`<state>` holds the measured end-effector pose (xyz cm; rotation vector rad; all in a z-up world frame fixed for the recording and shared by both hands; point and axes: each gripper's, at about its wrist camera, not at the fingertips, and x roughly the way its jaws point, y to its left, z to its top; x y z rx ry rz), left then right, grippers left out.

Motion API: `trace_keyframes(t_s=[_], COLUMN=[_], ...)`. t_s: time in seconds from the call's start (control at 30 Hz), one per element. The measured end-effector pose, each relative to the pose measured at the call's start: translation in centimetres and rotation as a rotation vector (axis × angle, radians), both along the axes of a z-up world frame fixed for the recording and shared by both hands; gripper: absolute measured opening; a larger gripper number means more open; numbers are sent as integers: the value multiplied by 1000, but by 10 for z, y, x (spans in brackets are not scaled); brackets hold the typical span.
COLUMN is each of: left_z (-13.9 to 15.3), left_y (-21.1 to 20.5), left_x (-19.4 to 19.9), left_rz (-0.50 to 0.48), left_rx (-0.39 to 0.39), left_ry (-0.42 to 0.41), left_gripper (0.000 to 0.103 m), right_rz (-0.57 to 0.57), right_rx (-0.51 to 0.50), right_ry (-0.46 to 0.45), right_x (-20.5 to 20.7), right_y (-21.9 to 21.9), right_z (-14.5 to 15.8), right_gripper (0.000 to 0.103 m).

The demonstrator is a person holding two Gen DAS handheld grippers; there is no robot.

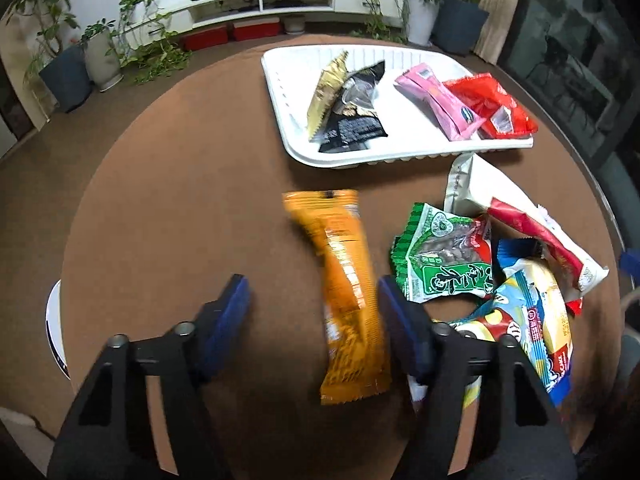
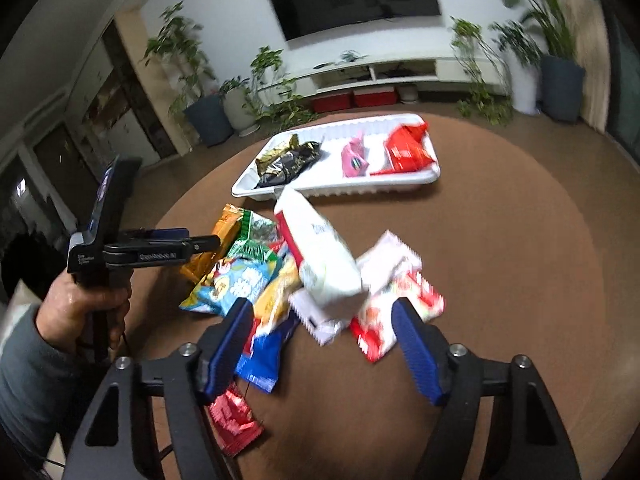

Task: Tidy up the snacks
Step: 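Grasp the orange bar with left gripper while right gripper grasps the white-red packet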

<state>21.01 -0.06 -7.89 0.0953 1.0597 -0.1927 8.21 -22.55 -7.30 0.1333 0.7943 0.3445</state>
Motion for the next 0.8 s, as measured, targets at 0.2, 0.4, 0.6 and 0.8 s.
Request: trace_keyframes(t_s=[0.2, 0.4, 0.6, 0.8], left_z=[-11, -12, -13, -14], left_y=[-9, -8, -10, -13], left_x=[13, 24, 27, 23], left_rz=[-25, -37, -48, -75], left_rx=[30, 26, 26, 33], left_ry=[31, 26, 16, 16], left_gripper=[55, 32, 22, 20], right_rz=[109, 223, 222, 219], right_rx=[-141, -218, -211, -178], right_ry=[48, 160, 231, 278], right_x=[50, 90, 108, 113], right_y=[23, 49, 47, 45], right_z=[3, -17, -27, -35], right_gripper=[64, 61, 54, 37])
